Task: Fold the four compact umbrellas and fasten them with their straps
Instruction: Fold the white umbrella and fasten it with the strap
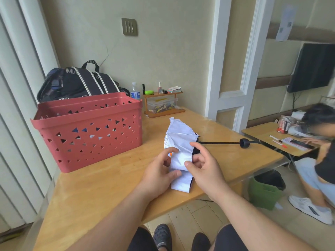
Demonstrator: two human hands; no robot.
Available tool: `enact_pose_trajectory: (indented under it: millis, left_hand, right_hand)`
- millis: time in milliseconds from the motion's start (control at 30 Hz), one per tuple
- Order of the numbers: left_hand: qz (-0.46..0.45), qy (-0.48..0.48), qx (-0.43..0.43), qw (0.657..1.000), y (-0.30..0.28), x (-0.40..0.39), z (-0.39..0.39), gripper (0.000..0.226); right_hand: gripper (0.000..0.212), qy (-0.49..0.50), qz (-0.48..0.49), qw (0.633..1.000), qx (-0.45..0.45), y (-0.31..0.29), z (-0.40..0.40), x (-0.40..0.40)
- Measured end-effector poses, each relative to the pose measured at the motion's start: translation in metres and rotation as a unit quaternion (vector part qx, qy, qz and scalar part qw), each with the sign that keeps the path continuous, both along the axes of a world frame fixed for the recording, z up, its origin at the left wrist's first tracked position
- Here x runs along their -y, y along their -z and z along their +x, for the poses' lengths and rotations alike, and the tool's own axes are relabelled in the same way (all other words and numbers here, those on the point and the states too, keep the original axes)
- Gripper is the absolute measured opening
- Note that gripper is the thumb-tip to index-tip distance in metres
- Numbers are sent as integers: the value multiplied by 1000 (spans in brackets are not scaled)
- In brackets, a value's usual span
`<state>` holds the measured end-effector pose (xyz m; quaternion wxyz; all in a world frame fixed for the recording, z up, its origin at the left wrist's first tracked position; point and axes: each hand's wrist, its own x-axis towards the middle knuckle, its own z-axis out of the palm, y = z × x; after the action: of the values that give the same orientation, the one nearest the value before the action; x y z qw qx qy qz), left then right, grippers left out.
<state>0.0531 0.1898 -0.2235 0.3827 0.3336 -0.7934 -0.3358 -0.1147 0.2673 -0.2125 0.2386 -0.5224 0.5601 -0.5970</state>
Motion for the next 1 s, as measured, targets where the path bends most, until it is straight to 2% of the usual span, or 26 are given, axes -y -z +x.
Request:
enact_pose_trajectory:
  millis: [133,333,433,600,800,900,1000]
  left_hand:
    - [21,-38,-43,998,-3,-2,2,60]
    - [-11,-77,18,997,-7,-6,1,71]
    - [-3,-61,36,997,-8,-9,0,74]
    - [35,10,8,999,-8,-13,1,79]
    - [4,-15,35,999,-9,-11,1,83]
    - [-4,-45,34,998,-9,-11,2,78]
    - [-34,-55,70,995,-6,-11,2,77]
  right_hand:
    - [55,-14,-3,1000,0,-1,3,-4]
    - [52,-10,16,1000,16,3,1,-5]
    - [51,-13,18,1000,22,5,2,-5]
    - [47,-33,23,999,-6,5,3,-9]
    - [47,-38,22,999,18,4,-2,-9]
    - [49,-30,24,999,-18,6,-2,-9]
    - [49,2,30,996,-85,10,-4,-10]
